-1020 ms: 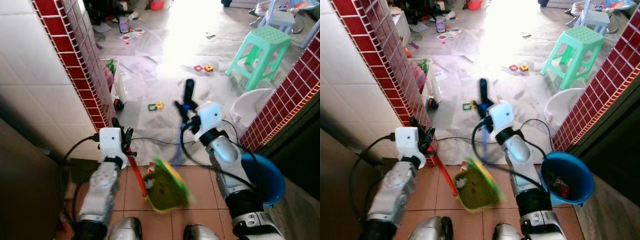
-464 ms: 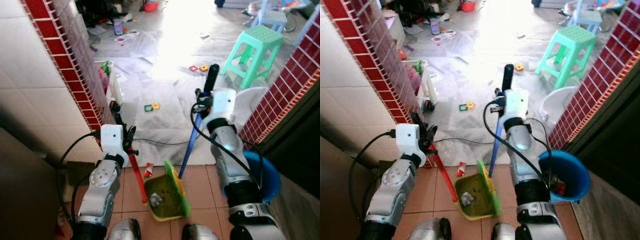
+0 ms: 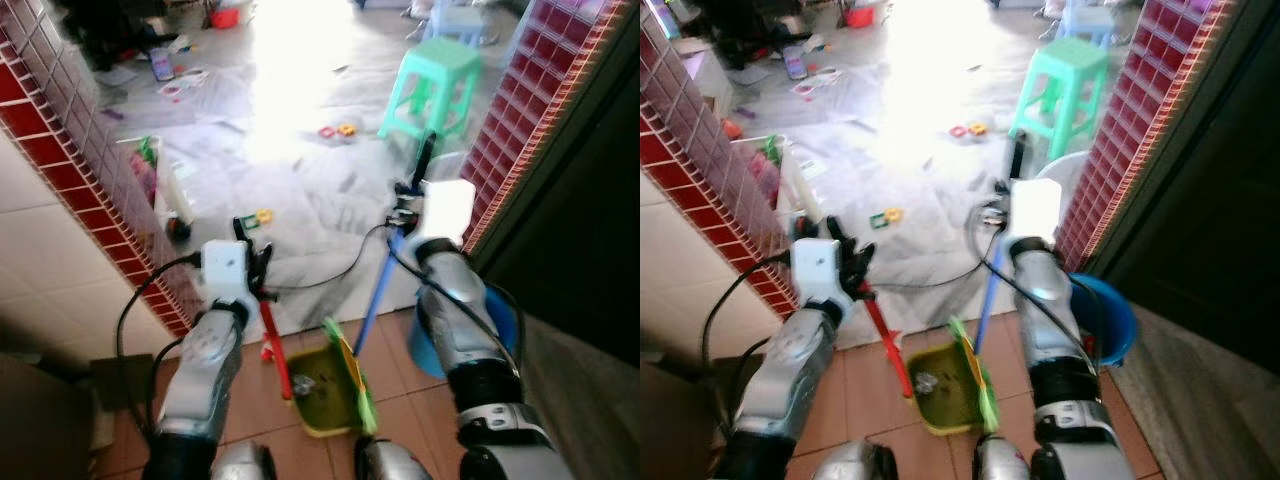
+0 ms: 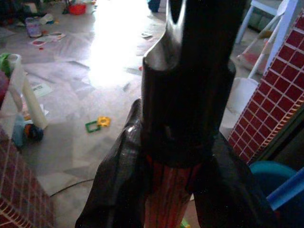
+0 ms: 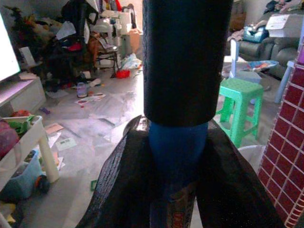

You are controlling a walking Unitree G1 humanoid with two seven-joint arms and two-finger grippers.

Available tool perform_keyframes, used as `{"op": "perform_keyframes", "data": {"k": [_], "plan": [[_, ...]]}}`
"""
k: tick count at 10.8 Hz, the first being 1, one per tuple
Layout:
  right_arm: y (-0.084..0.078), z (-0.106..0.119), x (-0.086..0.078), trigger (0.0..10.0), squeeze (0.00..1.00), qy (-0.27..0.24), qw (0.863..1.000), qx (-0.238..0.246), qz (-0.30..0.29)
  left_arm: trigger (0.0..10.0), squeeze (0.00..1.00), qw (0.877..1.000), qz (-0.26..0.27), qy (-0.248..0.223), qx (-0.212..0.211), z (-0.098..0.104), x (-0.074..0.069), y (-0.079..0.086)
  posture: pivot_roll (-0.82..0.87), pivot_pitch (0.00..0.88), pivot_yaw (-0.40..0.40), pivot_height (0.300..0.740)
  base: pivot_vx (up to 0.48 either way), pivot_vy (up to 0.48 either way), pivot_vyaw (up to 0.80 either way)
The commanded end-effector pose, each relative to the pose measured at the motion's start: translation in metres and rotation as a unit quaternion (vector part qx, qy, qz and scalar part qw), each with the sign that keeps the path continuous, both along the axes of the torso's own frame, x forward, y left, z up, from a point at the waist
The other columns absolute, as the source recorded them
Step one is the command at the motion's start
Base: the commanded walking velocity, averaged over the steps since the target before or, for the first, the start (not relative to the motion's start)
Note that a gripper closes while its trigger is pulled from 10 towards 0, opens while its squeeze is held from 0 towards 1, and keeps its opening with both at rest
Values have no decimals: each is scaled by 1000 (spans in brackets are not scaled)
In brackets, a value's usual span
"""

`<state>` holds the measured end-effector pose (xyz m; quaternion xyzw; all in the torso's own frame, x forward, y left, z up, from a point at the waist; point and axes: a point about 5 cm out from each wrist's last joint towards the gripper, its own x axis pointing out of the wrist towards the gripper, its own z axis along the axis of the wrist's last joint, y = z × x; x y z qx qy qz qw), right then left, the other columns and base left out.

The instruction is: Sweep floor

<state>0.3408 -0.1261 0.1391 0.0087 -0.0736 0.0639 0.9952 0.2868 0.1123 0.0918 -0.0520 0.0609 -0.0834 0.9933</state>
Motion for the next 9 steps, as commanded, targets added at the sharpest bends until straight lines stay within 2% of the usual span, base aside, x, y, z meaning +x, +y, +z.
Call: {"op": "perform_keyframes", "data": {"k": [1, 2, 4, 5, 6, 7, 8, 9], "plan": [[9, -3, 1, 10000, 0, 11, 1000, 8, 13, 10000, 0, 999, 0, -40, -20, 17, 6, -2, -29, 0, 33, 740, 0, 0, 0], [12, -9, 0, 10000, 0, 30, 999, 10, 18, 10000, 0, 999, 3, -34, -32, 16, 6, -3, -28, 0, 34, 740, -274, 0, 0], [6, -18, 2, 10000, 0, 65, 998, 19, 2, 10000, 0, 999, 2, -32, -33, 14, 5, -6, -28, 0, 29, 740, -272, 0, 0], [9, -16, 3, 10000, 0, 61, 998, 12, 7, 10000, 0, 999, 2, -31, -38, 14, 5, -8, -34, 0, 29, 740, -270, 0, 0], [19, -16, 3, 10000, 0, 66, 997, -6, 37, 10000, 0, 999, 1, -27, -41, 13, 5, -11, -38, 0, 27, 740, -270, 0, 0], [27, -13, 2, 10000, 0, 58, 997, 3, 50, 10000, 0, 999, 0, -25, -43, 11, 5, -12, -43, 0, 26, 740, -262, 0, 0], [29, -11, 3, 10000, 0, 51, 998, -4, 47, 10000, 0, 999, 0, -24, -44, 11, 5, -12, -44, 0, 27, 740, -255, 0, 0], [29, -9, 3, 10000, 0, 30, 998, -33, 48, 10000, 0, 999, 2, -22, -44, 10, 5, -11, -44, 0, 25, 740, 0, 0, 0]]}}
